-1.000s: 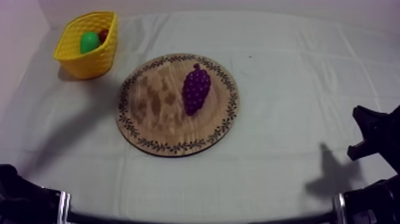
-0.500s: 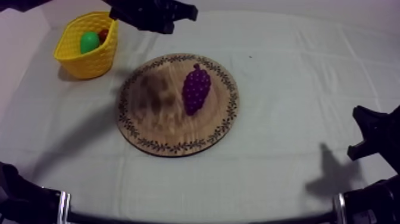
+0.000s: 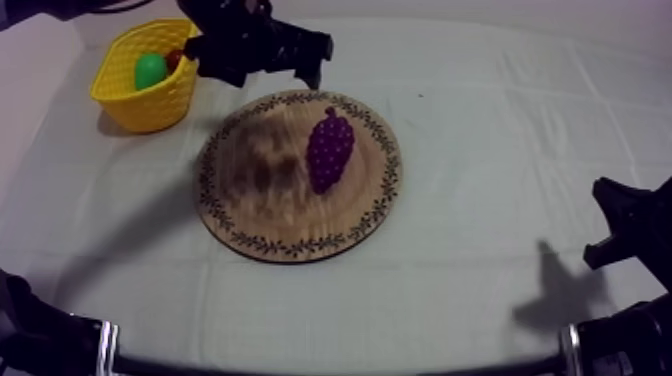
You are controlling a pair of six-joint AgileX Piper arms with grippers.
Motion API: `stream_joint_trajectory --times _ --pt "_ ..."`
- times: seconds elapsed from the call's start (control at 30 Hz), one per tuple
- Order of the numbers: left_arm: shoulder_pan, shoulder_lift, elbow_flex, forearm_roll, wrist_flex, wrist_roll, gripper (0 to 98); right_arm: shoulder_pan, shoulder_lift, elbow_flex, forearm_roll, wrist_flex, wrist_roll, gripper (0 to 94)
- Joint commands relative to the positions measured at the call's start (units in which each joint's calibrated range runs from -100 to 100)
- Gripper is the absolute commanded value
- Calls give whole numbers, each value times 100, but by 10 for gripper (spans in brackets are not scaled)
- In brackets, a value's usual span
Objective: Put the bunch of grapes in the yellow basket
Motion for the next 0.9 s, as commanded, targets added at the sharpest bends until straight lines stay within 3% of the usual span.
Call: stream_joint_trajectory --times 0.0,0.27,0.63,0.87 --pt "7 65 -11 24 83 27 947 -2 -1 -3 -1 -3 -1 4" --pt "31 636 -144 146 170 91 959 -2 -1 -3 1 -3 -2 4" --pt "103 1751 -912 483 479 134 956 -2 -1 -3 1 -3 -1 4" --pt "56 2378 -1577 590 508 113 883 -2 -1 -3 1 -3 -1 4"
